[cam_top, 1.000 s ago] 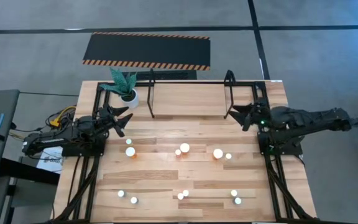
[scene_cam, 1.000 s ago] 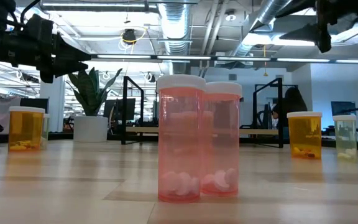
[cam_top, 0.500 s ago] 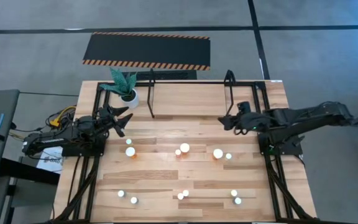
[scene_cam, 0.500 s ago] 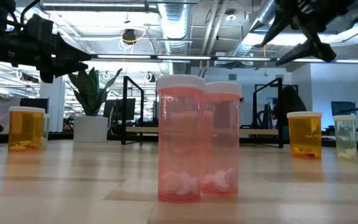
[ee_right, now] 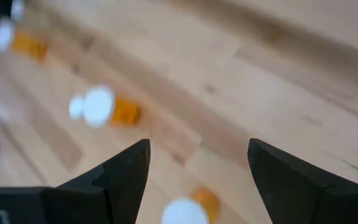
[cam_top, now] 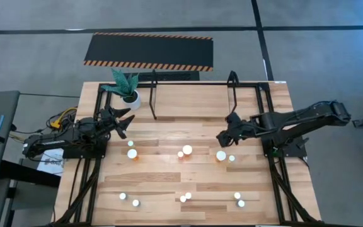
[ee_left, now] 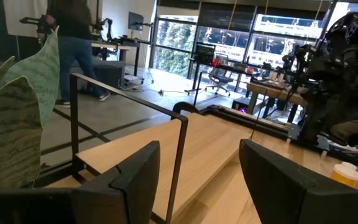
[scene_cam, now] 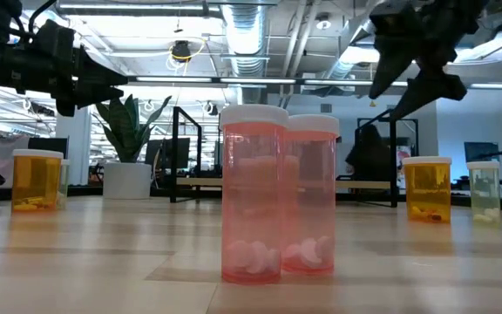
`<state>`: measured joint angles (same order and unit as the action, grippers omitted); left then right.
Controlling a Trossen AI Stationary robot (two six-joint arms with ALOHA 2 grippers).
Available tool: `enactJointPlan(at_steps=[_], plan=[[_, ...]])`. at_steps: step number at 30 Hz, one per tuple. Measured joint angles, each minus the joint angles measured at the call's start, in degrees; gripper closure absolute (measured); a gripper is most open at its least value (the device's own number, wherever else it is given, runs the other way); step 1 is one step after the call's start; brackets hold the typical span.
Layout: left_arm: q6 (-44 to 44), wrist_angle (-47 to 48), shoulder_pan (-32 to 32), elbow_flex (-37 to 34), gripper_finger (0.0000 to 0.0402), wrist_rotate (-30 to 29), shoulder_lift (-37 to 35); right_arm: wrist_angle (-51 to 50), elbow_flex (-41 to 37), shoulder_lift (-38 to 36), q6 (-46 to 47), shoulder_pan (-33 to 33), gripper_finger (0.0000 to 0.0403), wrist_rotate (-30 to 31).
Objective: Pick and place medicine bottles onto shelf by color
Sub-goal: Put the orange pill bottle on the shelf
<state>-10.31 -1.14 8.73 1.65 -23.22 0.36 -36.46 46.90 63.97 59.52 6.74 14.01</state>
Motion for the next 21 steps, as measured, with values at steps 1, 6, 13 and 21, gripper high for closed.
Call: enactJointPlan(at_steps=[1, 6, 13, 21], plan=[[0.0, 0.0, 0.0, 0.0, 0.0193, 0.0, 0.0, 0.0, 0.0, 0.4, -2.2, 0.0, 0.0110, -1.3], [0.0, 0.0, 0.0, 0.0, 0.0193, 0.0, 0.0, -0.8, 0.0, 2.7, -11.8, 0.1, 0.0110, -4.8], [0.0, 0.0, 0.0, 0.0, 0.0193, 0.0, 0.0, -0.6, 0.0, 5.7, -20.4, 0.0, 0.0110, -10.0], [0.0, 0.0, 0.0, 0.0, 0.0193, 0.0, 0.0, 1.4, 0.0, 5.8, -27.2, 2.2, 0.0110, -13.7]])
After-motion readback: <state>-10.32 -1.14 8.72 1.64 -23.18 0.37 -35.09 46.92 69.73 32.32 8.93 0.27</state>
